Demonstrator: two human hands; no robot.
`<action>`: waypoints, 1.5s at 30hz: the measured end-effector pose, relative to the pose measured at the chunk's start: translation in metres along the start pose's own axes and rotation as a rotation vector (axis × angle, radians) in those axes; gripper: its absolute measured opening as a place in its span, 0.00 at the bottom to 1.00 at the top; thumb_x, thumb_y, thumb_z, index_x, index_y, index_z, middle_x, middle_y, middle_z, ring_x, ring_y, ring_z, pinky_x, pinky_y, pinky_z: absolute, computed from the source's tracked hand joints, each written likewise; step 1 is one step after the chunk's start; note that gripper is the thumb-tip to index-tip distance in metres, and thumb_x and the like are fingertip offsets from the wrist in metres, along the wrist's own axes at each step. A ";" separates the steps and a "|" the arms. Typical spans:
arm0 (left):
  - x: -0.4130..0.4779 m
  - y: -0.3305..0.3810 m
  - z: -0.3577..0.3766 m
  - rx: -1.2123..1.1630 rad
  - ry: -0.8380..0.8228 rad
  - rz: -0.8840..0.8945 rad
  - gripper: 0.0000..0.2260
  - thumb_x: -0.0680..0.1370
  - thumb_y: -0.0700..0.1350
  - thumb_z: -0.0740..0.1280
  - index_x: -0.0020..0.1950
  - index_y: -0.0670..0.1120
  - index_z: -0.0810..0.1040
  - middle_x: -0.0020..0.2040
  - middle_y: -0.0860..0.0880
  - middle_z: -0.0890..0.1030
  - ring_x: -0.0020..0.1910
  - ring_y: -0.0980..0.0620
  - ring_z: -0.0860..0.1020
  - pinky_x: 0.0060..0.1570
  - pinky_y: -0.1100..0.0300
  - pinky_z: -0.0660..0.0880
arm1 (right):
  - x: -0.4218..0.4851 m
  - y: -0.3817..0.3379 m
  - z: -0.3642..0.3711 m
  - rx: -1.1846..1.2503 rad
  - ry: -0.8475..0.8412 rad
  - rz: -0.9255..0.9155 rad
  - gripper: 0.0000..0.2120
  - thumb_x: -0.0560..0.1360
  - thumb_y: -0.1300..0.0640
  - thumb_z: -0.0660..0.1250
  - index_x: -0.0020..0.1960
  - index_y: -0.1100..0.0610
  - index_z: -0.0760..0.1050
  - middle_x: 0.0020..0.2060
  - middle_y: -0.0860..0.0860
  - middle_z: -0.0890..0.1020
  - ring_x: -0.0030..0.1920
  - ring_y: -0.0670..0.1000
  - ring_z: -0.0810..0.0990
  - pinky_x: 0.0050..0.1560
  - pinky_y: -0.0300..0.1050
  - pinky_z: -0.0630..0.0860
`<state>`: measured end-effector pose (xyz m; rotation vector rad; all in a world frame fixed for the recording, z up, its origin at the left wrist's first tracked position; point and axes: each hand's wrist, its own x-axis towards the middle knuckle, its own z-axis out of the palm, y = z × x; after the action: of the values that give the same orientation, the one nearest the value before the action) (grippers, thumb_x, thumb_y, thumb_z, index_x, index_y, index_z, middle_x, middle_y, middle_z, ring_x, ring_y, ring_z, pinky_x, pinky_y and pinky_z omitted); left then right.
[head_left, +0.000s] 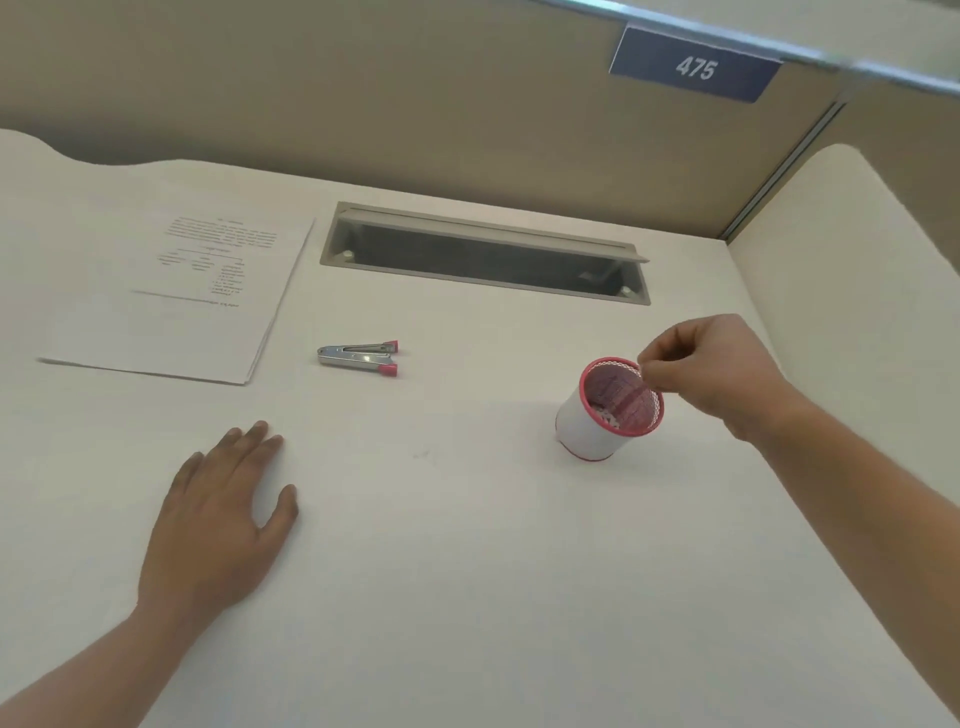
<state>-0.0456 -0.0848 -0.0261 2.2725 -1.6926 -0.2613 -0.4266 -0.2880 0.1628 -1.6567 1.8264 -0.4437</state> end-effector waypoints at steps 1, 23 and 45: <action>0.000 0.001 0.000 0.000 -0.002 -0.003 0.30 0.77 0.61 0.53 0.75 0.51 0.68 0.79 0.54 0.66 0.79 0.52 0.62 0.78 0.49 0.55 | 0.003 0.002 0.001 -0.099 -0.022 -0.027 0.05 0.67 0.65 0.73 0.36 0.56 0.83 0.32 0.53 0.83 0.32 0.50 0.78 0.29 0.40 0.73; 0.001 0.002 -0.001 0.001 0.002 0.000 0.30 0.77 0.61 0.53 0.75 0.50 0.69 0.78 0.53 0.67 0.79 0.51 0.63 0.78 0.48 0.56 | 0.014 0.012 0.014 -0.413 -0.134 -0.227 0.10 0.70 0.65 0.68 0.43 0.52 0.84 0.42 0.51 0.84 0.44 0.52 0.82 0.40 0.44 0.80; -0.001 0.004 -0.002 -0.001 0.025 -0.004 0.29 0.77 0.60 0.54 0.74 0.49 0.70 0.78 0.52 0.68 0.78 0.51 0.64 0.78 0.48 0.56 | -0.012 -0.015 0.026 -0.307 -0.095 -0.315 0.08 0.73 0.62 0.68 0.45 0.50 0.82 0.40 0.45 0.82 0.42 0.45 0.79 0.37 0.31 0.70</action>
<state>-0.0489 -0.0849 -0.0225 2.2688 -1.6753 -0.2334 -0.3981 -0.2746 0.1557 -2.1513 1.6295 -0.2154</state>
